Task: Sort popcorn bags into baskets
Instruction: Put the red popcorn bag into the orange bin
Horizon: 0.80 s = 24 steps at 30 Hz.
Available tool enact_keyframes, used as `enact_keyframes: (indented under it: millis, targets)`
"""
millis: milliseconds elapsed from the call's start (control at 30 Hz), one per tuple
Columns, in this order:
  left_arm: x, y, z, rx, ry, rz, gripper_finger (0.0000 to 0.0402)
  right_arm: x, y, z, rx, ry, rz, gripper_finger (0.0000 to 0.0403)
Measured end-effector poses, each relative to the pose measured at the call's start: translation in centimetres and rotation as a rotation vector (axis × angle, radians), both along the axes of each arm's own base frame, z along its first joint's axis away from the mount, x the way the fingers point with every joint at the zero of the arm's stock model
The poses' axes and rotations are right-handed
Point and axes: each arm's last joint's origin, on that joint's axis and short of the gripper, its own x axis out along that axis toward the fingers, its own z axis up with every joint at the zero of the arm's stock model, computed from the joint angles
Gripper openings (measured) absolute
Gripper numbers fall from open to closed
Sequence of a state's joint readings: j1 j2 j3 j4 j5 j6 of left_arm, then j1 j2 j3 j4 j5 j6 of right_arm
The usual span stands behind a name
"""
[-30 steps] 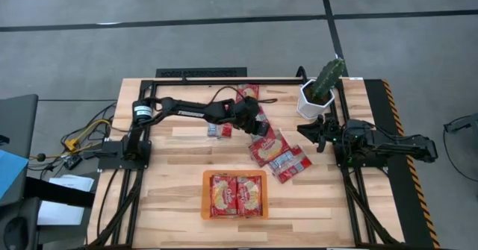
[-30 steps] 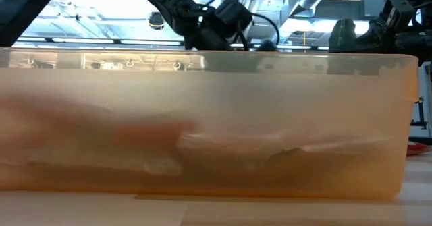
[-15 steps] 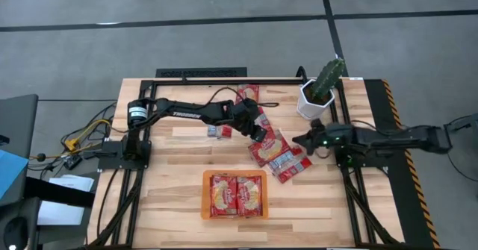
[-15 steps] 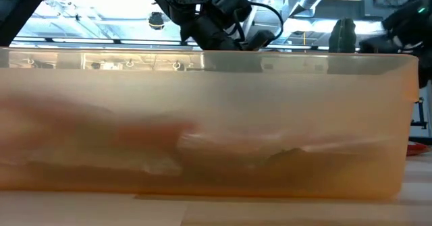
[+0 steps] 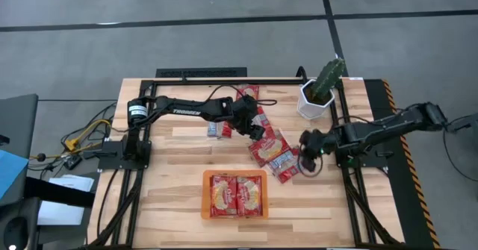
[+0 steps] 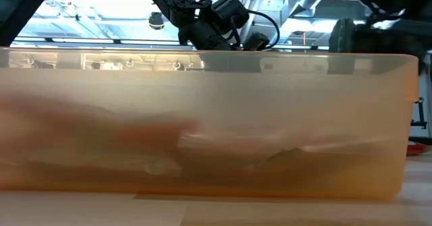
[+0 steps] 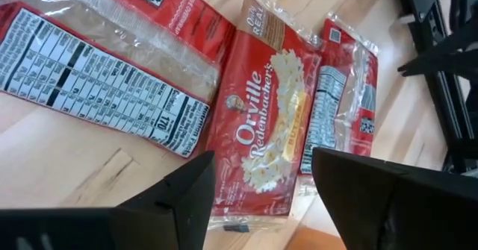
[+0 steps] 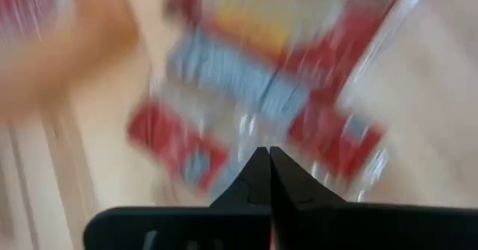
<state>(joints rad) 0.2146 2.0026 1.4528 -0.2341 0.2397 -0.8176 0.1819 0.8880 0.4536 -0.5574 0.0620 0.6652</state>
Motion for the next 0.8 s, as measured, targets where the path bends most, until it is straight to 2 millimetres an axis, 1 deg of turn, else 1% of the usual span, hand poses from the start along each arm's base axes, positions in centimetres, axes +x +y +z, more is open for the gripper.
enact_keyframes:
  millis: [133, 200, 267, 367, 500, 600, 700, 800]
  targets:
    - [-0.1, 0.0, -0.1, -0.001, 0.011, 0.001, 0.0208, -0.5, 2.0, 0.0, 0.127, 0.068, 0.115, 0.0013]
    - [-0.1, 0.0, -0.1, -0.002, 0.016, 0.0, 0.0208, -0.9, 3.0, -0.1, 0.171, 0.096, 0.14, 0.0011]
    - [-0.2, 0.0, -0.2, 0.004, 0.025, -0.007, 0.0208, -1.2, 3.7, -0.2, 0.177, 0.114, 0.143, 0.0006]
    - [-0.4, 0.0, -0.3, 0.013, 0.049, -0.021, 0.0208, -1.3, 4.2, -1.1, 0.119, 0.188, 0.101, 0.0006]
    - [-0.7, 0.0, -0.6, 0.028, 0.087, -0.046, 0.0208, -0.7, 4.3, -2.7, 0.064, 0.284, 0.042, 0.0016]
    - [-1.1, 0.1, -0.9, 0.039, 0.125, -0.081, 0.0208, 0.7, 4.1, -3.6, 0.051, 0.263, 0.007, 0.0017]
    - [-1.5, 0.3, -1.2, 0.05, 0.17, -0.105, 0.0208, 2.2, 3.1, -4.4, 0.037, 0.236, -0.025, 0.001]
    - [-1.9, 0.7, -1.3, 0.062, 0.198, -0.121, 0.0208, 3.4, 1.6, -5.1, 0.048, 0.25, -0.035, 0.0007]
